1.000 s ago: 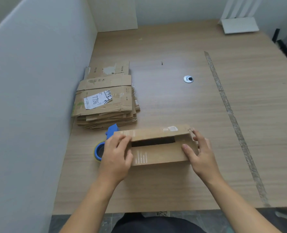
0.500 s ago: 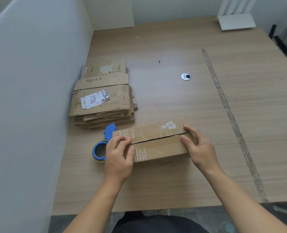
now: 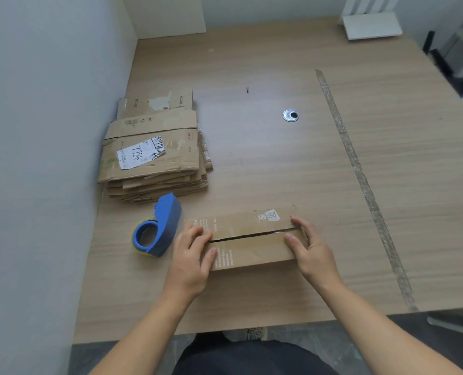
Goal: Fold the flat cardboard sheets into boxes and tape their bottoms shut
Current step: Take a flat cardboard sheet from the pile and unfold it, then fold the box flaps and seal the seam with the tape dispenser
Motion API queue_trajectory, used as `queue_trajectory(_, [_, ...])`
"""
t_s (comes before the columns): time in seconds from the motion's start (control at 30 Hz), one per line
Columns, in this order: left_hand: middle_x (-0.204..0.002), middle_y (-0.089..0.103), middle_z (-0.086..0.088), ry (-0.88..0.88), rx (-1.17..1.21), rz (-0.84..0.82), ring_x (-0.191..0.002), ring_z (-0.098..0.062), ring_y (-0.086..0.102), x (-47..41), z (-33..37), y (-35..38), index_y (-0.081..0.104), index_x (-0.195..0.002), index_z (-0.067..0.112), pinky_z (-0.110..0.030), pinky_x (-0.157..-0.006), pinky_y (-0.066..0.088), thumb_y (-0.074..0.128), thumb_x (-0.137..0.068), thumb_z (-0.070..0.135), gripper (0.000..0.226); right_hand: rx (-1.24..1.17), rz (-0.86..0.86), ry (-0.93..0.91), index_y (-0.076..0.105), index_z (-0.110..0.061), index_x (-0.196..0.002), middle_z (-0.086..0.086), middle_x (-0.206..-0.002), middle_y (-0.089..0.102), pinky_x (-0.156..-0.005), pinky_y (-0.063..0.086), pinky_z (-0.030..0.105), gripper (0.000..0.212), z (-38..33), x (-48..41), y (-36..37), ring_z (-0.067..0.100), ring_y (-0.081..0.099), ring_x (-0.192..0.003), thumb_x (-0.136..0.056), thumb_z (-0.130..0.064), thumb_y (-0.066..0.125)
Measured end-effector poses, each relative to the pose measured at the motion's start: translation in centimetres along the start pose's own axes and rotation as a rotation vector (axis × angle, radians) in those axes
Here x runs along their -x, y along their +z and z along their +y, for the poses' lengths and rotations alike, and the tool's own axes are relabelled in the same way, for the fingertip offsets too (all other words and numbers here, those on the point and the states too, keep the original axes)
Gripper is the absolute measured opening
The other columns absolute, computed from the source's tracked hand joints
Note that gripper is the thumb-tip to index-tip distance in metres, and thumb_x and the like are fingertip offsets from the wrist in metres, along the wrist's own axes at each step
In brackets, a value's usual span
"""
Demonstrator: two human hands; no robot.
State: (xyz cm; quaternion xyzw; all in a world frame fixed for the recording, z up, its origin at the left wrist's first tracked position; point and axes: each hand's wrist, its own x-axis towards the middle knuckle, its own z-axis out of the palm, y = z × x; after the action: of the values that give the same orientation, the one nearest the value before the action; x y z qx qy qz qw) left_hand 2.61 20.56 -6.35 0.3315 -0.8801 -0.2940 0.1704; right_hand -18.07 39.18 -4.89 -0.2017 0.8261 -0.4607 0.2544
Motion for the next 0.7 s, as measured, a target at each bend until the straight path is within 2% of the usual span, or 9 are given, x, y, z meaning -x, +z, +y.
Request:
queue_trajectory(0.07, [-0.131,0.053,-0.007,0.018,-0.006,0.004,-0.138,-0.024,0.034,0.4,-0.4,0.2,0.066,-0.123,0.006,-0.015,-0.117,0.013,0.051,-0.093,0.039,0.047,0.012,-0.002,-0.025,0.054,-0.037,-0.125,-0.025,-0.115,0.057,-0.089,0.038,0.017,0.037,0.3,0.2,0.4,0.001,0.054,-0.107,-0.092,-0.026,0.066])
queue_trajectory(0.17, [-0.132,0.053,-0.007,0.018,-0.022,0.016,-0.139,-0.025,0.034,0.6,-0.6,0.8,0.066,-0.122,0.007,-0.017,-0.118,0.014,0.05,-0.094,0.037,0.044,0.024,-0.026,-0.05,0.05,-0.04,-0.121,-0.025,-0.118,0.056,-0.09,0.036,0.006,0.039,0.5,0.1,0.3,-0.01,0.051,-0.106,-0.092,-0.019,0.066])
queue_trajectory(0.23, [-0.132,0.053,-0.006,0.017,-0.046,0.032,-0.138,-0.024,0.035,0.6,-0.6,1.0,0.067,-0.12,0.008,-0.025,-0.117,0.021,0.049,-0.094,0.039,0.044,0.041,-0.047,-0.062,0.051,-0.039,-0.121,-0.018,-0.121,0.056,-0.091,0.033,0.001,0.039,0.4,-0.2,0.2,-0.02,0.046,-0.109,-0.092,-0.016,0.065])
queue_trajectory(0.33, [-0.129,0.054,-0.002,0.026,-0.115,0.038,-0.132,-0.024,0.039,0.1,-0.6,0.6,0.067,-0.118,0.012,-0.042,-0.109,0.04,0.049,-0.093,0.045,0.046,0.101,-0.029,-0.094,0.054,-0.038,-0.119,-0.013,-0.119,0.057,-0.086,0.029,-0.004,0.035,0.4,-0.5,0.1,-0.023,0.044,-0.107,-0.092,-0.018,0.065])
queue_trajectory(0.4, [-0.13,0.05,0.001,0.047,-0.182,0.008,-0.13,-0.023,0.037,-0.1,-0.7,0.1,0.066,-0.122,0.015,-0.045,-0.108,0.041,0.048,-0.09,0.052,0.052,0.13,0.006,-0.117,0.058,-0.036,-0.118,-0.011,-0.116,0.058,-0.085,0.028,-0.004,0.032,0.6,-0.6,0.2,-0.019,0.047,-0.103,-0.092,-0.019,0.066])
queue_trajectory(0.5, [-0.145,0.037,0.002,0.098,-0.276,-0.116,-0.142,-0.021,0.023,0.2,-0.8,-0.3,0.052,-0.141,0.02,-0.039,-0.115,0.024,0.043,-0.089,0.065,0.07,0.144,0.072,-0.143,0.063,-0.025,-0.119,-0.004,-0.113,0.061,-0.085,0.029,-0.003,0.028,1.0,-0.5,0.8,-0.004,0.051,-0.098,-0.093,-0.016,0.065])
queue_trajectory(0.57, [-0.159,0.025,0.003,0.112,-0.306,-0.197,-0.15,-0.013,0.006,0.1,-0.6,-0.6,0.04,-0.149,0.022,-0.037,-0.115,0.018,0.039,-0.088,0.07,0.078,0.149,0.101,-0.147,0.065,-0.021,-0.118,-0.001,-0.112,0.062,-0.084,0.029,-0.003,0.026,0.9,-0.3,1.2,0.004,0.053,-0.099,-0.094,-0.014,0.063])
queue_trajectory(0.63, [-0.165,0.011,0.01,0.106,-0.326,-0.264,-0.149,-0.001,-0.01,-0.4,-0.4,-0.8,0.029,-0.154,0.025,-0.037,-0.114,0.017,0.035,-0.085,0.075,0.086,0.143,0.122,-0.148,0.067,-0.021,-0.117,-0.001,-0.111,0.063,-0.084,0.029,-0.003,0.024,0.9,-0.2,1.3,0.006,0.055,-0.099,-0.095,-0.015,0.062])
queue_trajectory(0.7, [-0.164,0.014,0.01,0.122,-0.355,-0.26,-0.148,0.001,-0.007,-0.6,-0.2,-0.9,0.033,-0.153,0.022,-0.04,-0.113,0.023,0.032,-0.085,0.079,0.088,0.137,0.126,-0.145,0.068,-0.021,-0.117,-0.002,-0.112,0.063,-0.084,0.03,-0.003,0.023,0.7,0.0,1.3,0.005,0.055,-0.1,-0.095,-0.017,0.063])
